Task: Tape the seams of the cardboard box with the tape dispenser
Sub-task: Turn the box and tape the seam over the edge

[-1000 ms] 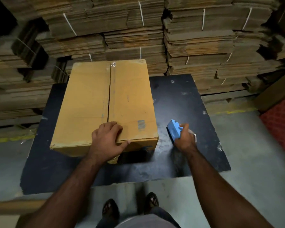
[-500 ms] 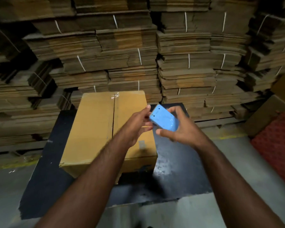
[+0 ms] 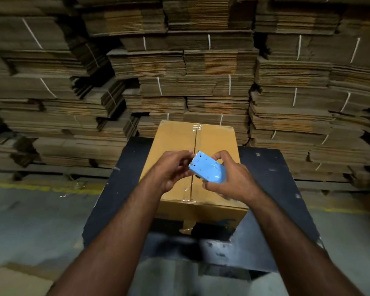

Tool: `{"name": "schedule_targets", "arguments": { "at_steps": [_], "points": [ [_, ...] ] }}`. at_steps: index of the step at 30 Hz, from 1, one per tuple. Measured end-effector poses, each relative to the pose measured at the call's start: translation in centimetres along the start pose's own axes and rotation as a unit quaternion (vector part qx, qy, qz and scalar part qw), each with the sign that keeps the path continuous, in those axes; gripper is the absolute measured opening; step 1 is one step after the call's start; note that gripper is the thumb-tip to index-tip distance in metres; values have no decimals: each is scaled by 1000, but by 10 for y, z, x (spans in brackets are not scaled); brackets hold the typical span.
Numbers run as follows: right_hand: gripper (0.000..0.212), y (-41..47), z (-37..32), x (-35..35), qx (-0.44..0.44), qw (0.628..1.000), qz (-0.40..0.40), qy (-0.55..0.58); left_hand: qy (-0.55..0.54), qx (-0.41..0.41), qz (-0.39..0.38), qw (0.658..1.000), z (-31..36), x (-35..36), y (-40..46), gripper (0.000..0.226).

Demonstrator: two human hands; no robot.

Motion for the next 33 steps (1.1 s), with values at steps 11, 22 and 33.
{"name": "schedule_targets", "arguments": {
  "at_steps": [11, 22, 33],
  "points": [
    [68, -1, -26, 20, -30, 998, -15, -46, -6, -16, 12, 1000, 1, -34, -8, 9],
    [69, -2, -20, 21, -91, 992, -26, -83, 79, 4, 69, 994, -9, -29, -3, 14],
    [66, 22, -8, 17, -199, 969, -49, -139, 113, 123, 201, 965, -18, -43, -4, 3]
  ]
}}
Point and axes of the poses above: each hand's wrist, its own y-axis towards the middle knuckle, its own x-axis out of the palm, z = x × y, the point moved 1 cm from there along y, towards the middle knuckle, and after that the axes turned 6 degrees about -y, right-handed, at the moved point
